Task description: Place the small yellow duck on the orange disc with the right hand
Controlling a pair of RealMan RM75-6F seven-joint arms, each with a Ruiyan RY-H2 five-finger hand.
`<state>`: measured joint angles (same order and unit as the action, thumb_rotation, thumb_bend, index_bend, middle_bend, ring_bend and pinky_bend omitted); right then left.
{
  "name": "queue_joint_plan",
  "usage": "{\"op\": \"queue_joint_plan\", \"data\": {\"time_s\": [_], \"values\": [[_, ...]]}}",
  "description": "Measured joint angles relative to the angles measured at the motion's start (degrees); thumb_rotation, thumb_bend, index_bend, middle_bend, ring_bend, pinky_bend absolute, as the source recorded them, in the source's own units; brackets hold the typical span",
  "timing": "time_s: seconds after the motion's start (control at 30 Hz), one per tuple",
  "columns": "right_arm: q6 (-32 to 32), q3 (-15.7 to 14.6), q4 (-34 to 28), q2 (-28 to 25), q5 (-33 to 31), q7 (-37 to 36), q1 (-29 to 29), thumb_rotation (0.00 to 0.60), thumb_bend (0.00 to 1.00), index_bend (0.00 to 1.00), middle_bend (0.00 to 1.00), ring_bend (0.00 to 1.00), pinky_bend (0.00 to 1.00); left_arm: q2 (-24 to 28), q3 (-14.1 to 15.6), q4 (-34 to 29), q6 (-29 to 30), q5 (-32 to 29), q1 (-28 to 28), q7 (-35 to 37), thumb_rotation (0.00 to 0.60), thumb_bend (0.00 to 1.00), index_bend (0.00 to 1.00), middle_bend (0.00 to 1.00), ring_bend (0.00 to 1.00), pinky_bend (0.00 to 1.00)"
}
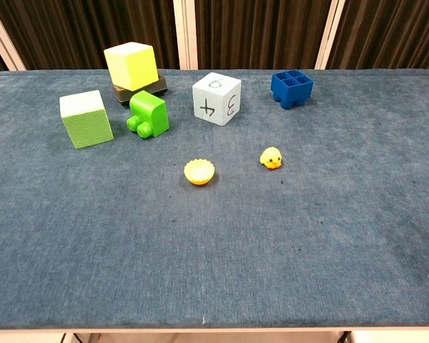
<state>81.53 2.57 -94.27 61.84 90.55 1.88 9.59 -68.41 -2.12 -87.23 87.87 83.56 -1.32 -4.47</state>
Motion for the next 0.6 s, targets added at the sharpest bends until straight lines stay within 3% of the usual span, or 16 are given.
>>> {"op": "queue_joint_plan", "data": {"time_s": [0.33,0.6], "values": [[-3.98,0.39,-1.09,0.03,0.36,1.88,2.78,0.6,0.09,0.0,0.01,0.0,0.06,-0.01,0.13,-0.06,0.35,0.52,0.23,0.46,0.6,0.03,0.06,0.08,0.06,0.0],[-18.01,3.55,-3.0,1.19,-2.07,4.36,12.76,0.6,0.09,0.0,0.01,0.0,0.1,-0.31,0.14,0.4,0.46,0.85,0.3,1.1,0.6,0.03,0.06,0.08,0.06,0.0]]}}
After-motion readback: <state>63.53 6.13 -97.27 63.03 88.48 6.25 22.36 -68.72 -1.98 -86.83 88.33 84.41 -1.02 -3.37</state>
